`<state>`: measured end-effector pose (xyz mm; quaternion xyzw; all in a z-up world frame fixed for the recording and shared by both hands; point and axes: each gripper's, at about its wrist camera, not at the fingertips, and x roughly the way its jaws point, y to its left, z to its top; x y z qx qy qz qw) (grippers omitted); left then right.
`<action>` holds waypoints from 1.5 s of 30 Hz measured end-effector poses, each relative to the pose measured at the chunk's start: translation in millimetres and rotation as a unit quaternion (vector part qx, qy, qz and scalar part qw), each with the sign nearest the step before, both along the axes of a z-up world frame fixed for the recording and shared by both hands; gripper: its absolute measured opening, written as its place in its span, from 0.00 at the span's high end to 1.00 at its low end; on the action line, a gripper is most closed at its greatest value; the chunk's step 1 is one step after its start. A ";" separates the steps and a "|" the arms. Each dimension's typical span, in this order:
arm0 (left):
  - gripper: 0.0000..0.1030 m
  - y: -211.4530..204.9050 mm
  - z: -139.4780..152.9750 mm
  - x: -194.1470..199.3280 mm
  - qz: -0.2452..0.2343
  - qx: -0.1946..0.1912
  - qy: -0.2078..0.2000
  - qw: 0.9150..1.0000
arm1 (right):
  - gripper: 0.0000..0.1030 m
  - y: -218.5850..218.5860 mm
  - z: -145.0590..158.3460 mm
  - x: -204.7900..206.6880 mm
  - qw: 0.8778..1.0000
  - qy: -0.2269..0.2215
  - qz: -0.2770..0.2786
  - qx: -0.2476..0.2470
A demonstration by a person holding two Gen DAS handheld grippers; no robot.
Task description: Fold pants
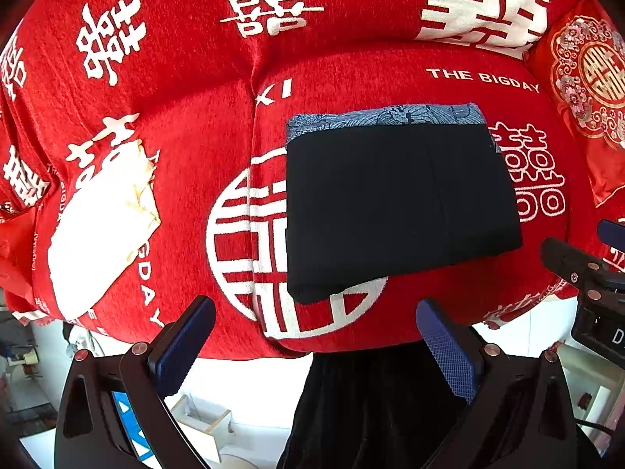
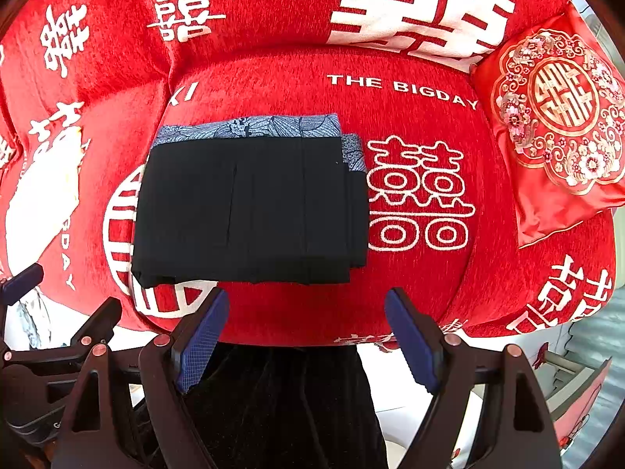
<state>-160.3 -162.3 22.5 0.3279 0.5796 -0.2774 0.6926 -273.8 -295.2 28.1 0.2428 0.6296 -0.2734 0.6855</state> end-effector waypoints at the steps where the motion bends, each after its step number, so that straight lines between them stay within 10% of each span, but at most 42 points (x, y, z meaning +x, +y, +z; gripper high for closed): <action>1: 0.00 0.1 0.0 0.1 0.000 0.000 0.000 1.000 | 0.18 0.0 0.0 0.0 1.000 0.000 0.000 0.000; 45: 0.00 5.6 5.7 6.4 0.020 -0.042 0.013 0.999 | 0.18 3.3 -1.3 0.4 1.000 0.000 -0.015 -0.002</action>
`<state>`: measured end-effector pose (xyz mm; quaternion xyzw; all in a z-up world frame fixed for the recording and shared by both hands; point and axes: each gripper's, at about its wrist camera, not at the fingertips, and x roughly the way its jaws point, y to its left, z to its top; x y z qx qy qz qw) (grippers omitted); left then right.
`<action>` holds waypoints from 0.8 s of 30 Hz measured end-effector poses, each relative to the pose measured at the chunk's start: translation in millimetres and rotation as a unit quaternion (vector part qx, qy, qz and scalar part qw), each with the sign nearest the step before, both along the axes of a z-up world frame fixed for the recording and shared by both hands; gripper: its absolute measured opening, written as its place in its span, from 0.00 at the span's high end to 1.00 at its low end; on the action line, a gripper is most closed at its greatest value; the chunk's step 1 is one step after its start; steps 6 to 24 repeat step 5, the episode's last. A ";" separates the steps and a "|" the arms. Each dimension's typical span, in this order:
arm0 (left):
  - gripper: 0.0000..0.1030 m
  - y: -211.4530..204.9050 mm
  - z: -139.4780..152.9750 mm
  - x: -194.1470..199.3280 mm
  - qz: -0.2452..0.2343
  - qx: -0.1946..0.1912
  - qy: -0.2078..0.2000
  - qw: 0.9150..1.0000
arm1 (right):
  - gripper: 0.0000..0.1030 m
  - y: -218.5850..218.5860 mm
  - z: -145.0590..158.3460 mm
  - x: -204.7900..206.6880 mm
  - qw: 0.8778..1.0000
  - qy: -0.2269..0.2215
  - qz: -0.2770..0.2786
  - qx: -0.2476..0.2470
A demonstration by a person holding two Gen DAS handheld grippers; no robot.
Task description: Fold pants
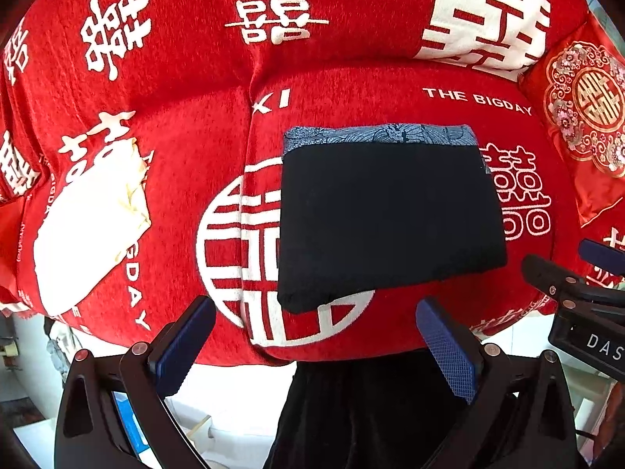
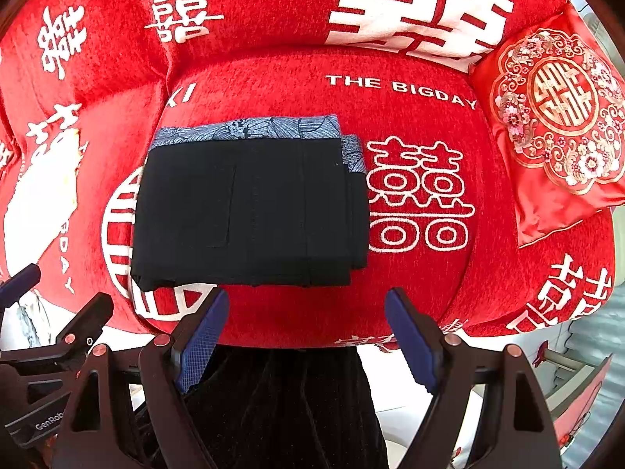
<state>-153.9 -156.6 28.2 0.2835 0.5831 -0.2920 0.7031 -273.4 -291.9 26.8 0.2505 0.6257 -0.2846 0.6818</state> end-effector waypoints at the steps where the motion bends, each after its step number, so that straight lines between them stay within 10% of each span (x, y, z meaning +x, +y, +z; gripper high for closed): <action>1: 0.00 0.2 -0.3 0.2 0.000 -0.001 0.001 1.000 | 0.18 0.5 0.0 0.2 1.000 0.000 0.000 0.000; 24: 0.00 1.5 -1.6 1.3 0.001 -0.001 0.006 1.000 | 0.18 0.4 -0.1 0.2 1.000 0.000 0.000 0.000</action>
